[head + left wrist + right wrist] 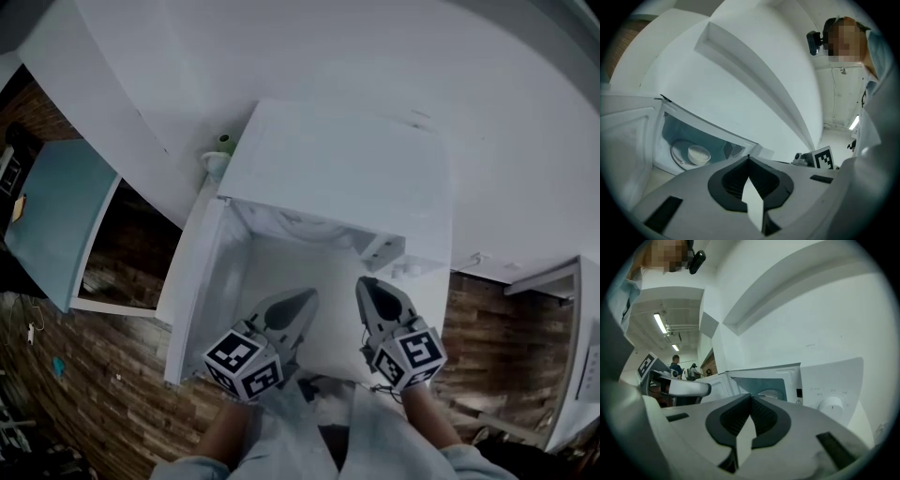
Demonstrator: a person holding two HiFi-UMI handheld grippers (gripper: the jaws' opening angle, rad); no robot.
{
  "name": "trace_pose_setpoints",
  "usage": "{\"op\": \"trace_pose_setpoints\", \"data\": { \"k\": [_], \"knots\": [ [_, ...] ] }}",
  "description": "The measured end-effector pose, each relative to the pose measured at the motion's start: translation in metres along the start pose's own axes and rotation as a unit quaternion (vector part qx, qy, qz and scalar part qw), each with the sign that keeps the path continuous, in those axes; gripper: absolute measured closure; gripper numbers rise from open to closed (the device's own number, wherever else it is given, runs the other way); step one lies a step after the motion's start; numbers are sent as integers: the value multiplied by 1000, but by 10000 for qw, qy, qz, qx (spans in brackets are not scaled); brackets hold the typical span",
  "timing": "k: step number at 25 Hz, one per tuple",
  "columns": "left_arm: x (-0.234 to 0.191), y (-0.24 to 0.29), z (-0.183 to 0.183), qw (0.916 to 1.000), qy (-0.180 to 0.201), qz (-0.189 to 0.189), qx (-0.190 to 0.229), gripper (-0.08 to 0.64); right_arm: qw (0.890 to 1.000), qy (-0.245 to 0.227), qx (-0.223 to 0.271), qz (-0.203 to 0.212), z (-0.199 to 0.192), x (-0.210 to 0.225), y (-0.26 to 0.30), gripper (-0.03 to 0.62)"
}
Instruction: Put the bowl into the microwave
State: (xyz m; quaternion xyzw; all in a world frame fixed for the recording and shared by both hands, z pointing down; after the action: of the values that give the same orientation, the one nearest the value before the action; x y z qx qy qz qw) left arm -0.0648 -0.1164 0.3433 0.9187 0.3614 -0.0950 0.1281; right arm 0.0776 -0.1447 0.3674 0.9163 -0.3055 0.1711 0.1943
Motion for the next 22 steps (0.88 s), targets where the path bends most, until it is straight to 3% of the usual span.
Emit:
{"op": "trace_pose_setpoints", "data": {
  "k": [10, 22],
  "knots": [
    [3, -13, 3, 9994, 296, 173, 92, 561, 9996, -76, -56, 252, -7, -14, -13, 590],
    [12, -6, 1, 9994, 331, -68, 44, 561, 9996, 21, -79, 282, -9, -17, -19, 591]
  ]
}}
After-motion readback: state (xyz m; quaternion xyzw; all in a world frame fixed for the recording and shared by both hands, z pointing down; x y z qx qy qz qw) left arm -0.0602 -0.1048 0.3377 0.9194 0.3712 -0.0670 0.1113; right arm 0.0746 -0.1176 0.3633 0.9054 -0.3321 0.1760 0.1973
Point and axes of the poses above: the fingertips, and each gripper's own axes: y forward along the fingers, x to its right, z out of its top, the point moved 5 cm from there along -y, backward along the fingers, and after that the axes turned 12 degrees about y, right-handed, at the moved point
